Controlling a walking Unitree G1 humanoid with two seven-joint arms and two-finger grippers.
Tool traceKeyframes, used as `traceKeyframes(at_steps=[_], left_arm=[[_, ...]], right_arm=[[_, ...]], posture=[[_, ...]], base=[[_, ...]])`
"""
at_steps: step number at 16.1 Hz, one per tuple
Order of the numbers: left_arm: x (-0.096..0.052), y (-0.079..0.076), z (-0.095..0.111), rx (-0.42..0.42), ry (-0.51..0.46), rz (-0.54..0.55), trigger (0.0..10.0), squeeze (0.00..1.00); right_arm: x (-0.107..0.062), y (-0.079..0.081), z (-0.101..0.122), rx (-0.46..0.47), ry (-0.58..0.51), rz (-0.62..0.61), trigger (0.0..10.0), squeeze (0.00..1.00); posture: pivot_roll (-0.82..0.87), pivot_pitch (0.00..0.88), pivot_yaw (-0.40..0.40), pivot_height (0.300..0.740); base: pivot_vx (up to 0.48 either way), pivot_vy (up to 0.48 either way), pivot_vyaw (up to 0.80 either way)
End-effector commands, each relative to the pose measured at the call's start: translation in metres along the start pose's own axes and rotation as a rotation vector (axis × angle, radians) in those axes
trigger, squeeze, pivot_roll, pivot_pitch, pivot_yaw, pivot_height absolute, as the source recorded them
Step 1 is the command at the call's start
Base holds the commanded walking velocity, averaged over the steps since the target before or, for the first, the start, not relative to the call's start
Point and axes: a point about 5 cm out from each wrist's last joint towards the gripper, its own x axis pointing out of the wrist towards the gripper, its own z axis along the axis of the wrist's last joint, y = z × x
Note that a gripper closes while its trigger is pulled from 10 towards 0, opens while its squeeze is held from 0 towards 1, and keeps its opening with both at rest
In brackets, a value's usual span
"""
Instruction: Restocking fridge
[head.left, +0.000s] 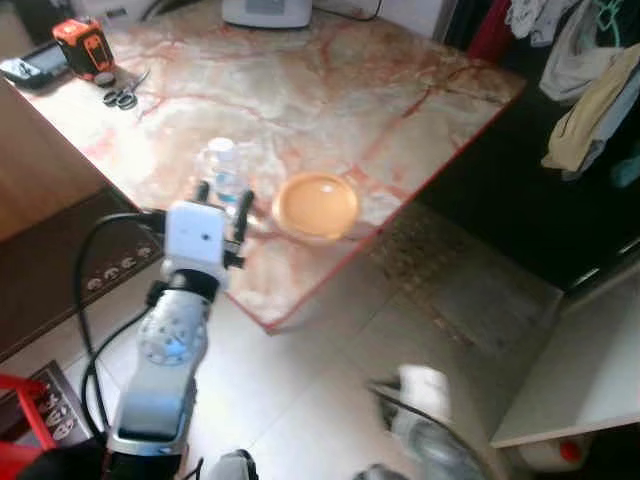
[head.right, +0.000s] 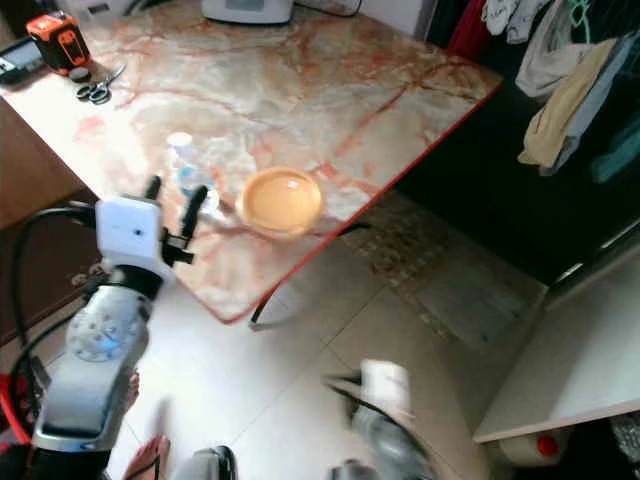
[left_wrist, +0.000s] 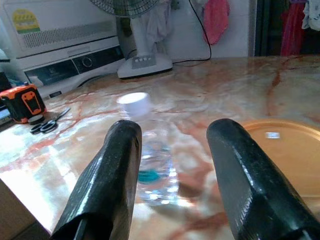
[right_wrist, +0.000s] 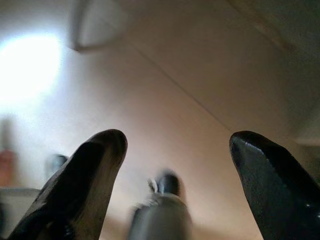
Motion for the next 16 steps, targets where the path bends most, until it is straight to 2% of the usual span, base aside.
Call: traceKeyframes(at_steps=[1, 4, 9, 10, 16], left_arm=[[0.0, -0.006, 0.003, -0.013, -0.011, -0.017, 10.0, 0.0], [0.001, -0.005, 0.008, -0.031, -0.032, -0.004, 10.0, 0.0], [0.001, -0.004, 0.01, -0.035, -0.038, 0.005, 10.0, 0.0], [0.004, -0.003, 0.013, -0.032, -0.048, 0.006, 10.0, 0.0], [0.009, 0.002, 0.025, -0.003, -0.102, 0.006, 10.0, 0.0]], right_arm=[[-0.003, -0.01, -0.012, 0.024, 0.033, -0.018, 10.0, 0.0], [-0.003, -0.01, -0.011, -0.011, 0.036, -0.013, 10.0, 0.0], [-0.005, -0.016, -0.016, -0.011, 0.038, -0.009, 10.0, 0.0], [-0.007, -0.022, -0.021, -0.01, 0.047, -0.012, 10.0, 0.0], [-0.008, -0.022, -0.023, 0.005, 0.058, -0.012, 10.0, 0.0]], posture=[[0.07, 0.211, -0.08, 0.74], [0.07, 0.21, -0.083, 0.74], [0.08, 0.211, -0.084, 0.74], [0.08, 0.211, -0.084, 0.74], [0.07, 0.189, -0.084, 0.74]], base=[[0.0, 0.0, 0.0], [0.0, 0.0, 0.19], [0.0, 0.0, 0.8], [0.0, 0.0, 0.8], [0.0, 0.0, 0.0]])
